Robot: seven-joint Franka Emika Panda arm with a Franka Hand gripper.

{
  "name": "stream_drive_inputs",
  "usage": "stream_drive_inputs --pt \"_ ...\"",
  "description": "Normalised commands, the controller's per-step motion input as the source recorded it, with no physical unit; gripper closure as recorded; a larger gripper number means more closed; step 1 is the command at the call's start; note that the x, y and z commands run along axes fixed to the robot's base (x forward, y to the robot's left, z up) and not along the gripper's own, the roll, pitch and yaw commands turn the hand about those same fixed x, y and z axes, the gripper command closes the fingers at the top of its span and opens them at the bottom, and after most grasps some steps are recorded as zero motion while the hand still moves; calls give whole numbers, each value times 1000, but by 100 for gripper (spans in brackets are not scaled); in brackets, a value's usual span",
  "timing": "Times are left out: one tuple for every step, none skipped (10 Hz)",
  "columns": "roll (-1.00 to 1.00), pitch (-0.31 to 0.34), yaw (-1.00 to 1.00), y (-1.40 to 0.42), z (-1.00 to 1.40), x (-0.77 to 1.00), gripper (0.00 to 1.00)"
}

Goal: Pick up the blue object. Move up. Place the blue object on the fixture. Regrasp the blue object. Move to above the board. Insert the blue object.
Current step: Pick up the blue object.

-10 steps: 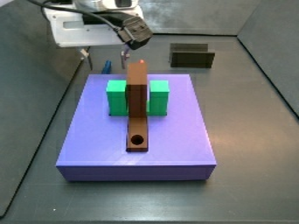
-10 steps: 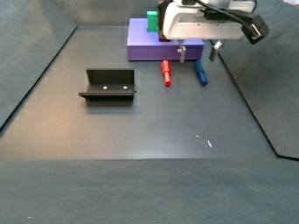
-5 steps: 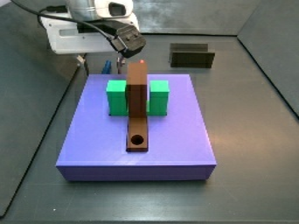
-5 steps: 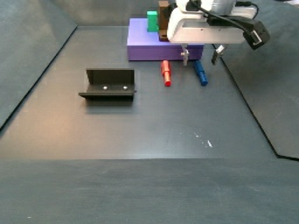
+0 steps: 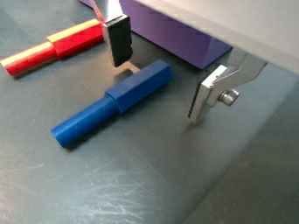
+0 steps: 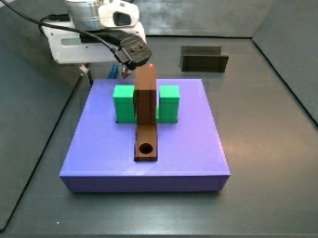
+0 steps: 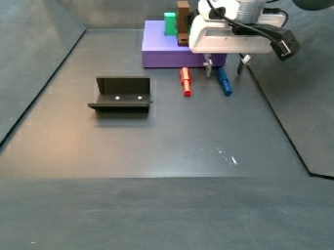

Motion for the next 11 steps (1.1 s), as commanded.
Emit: stream_drive_inputs --pt "-69 -141 0 0 -77 -126 0" --pt "-50 -139 0 0 -106 -157 0" --pt "-54 -141 0 0 -137 -154 0" --pt "-37 -124 0 0 -106 -114 0" --pt "-17 -100 29 0 -34 -97 0" --pt "0 -66 11 0 0 -69 0" --pt "0 0 0 0 0 0 0" --pt "0 0 0 0 0 0 100" --pt "0 0 0 0 0 0 100" --pt "0 0 0 0 0 0 100" --pt "0 0 0 0 0 0 100"
